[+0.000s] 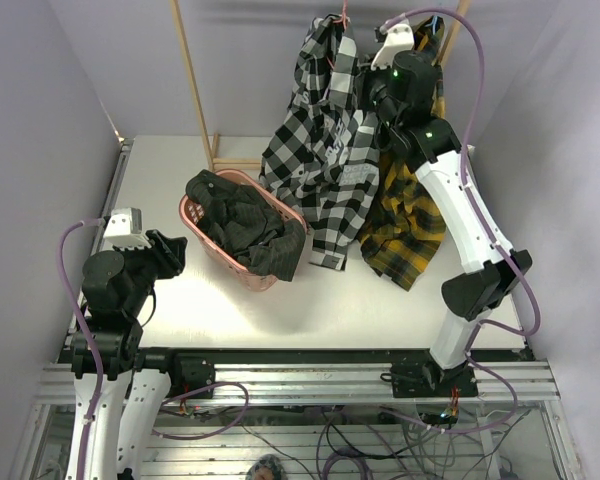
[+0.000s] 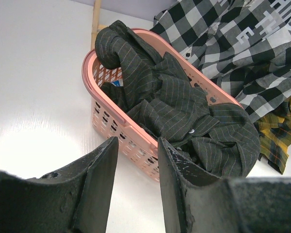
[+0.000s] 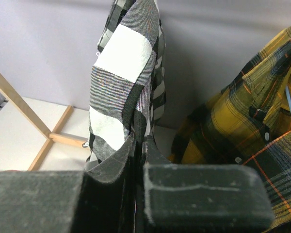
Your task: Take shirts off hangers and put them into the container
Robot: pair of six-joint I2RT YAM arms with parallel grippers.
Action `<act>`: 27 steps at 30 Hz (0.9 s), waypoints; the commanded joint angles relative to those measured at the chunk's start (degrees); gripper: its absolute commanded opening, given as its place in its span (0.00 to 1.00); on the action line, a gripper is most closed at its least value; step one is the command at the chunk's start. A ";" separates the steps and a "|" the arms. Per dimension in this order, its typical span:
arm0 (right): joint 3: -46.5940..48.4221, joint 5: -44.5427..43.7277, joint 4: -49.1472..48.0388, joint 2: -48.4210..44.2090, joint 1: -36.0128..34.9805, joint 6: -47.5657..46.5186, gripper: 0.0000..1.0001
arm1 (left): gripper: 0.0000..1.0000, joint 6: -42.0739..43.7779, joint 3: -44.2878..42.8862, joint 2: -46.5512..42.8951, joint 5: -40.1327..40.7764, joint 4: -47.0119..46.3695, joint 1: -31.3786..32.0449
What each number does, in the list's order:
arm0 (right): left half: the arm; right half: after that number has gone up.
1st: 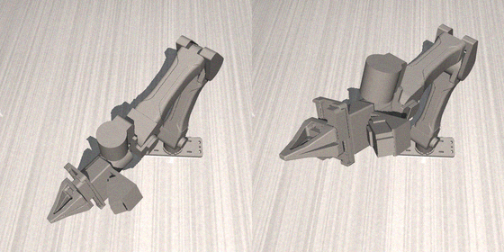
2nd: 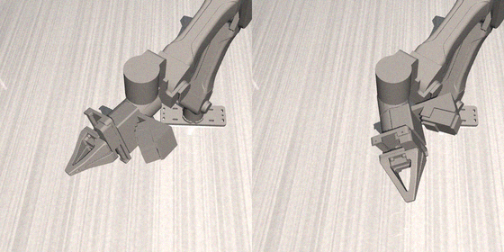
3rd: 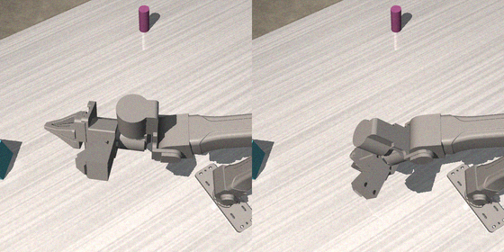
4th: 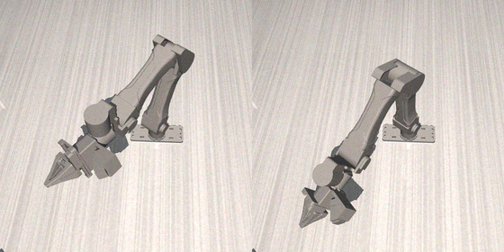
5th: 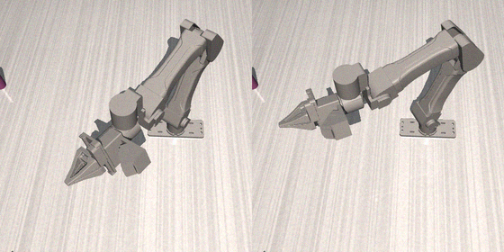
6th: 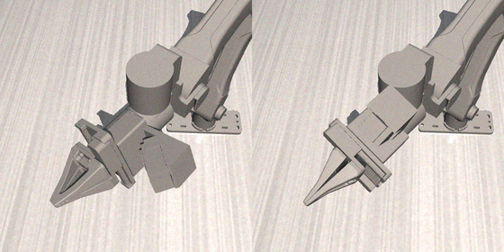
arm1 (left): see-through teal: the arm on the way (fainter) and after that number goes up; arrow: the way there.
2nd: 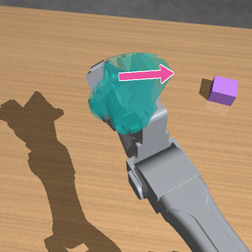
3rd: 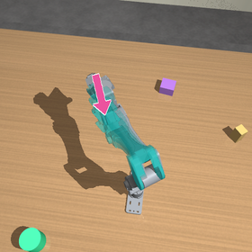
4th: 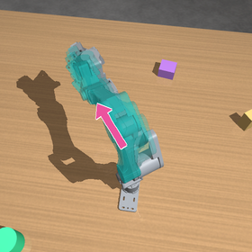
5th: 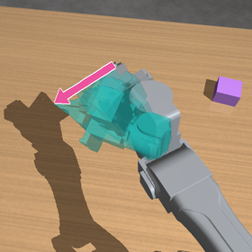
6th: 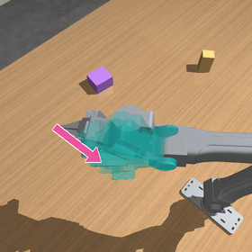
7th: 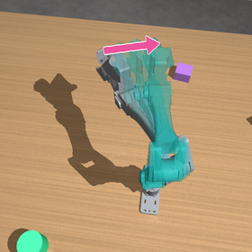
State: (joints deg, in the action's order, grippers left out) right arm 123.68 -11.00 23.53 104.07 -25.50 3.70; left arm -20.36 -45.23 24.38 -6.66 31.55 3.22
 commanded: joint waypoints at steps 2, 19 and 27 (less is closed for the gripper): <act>-3.88 0.85 -13.13 -4.55 0.54 1.46 0.00 | 0.49 0.06 0.23 0.19 0.29 -1.21 0.40; 3.49 1.61 -17.73 -3.90 0.58 2.09 0.00 | 0.57 0.10 0.20 0.38 0.55 -1.12 0.47; -9.21 5.57 -16.48 -14.03 0.62 4.52 0.00 | 0.67 1.59 0.23 1.22 -3.03 -2.74 0.55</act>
State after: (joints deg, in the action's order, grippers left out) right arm 119.22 -7.64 12.78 97.62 -25.30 6.24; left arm -20.10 -45.23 25.26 -6.92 31.51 3.29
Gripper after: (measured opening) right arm 0.029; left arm 0.666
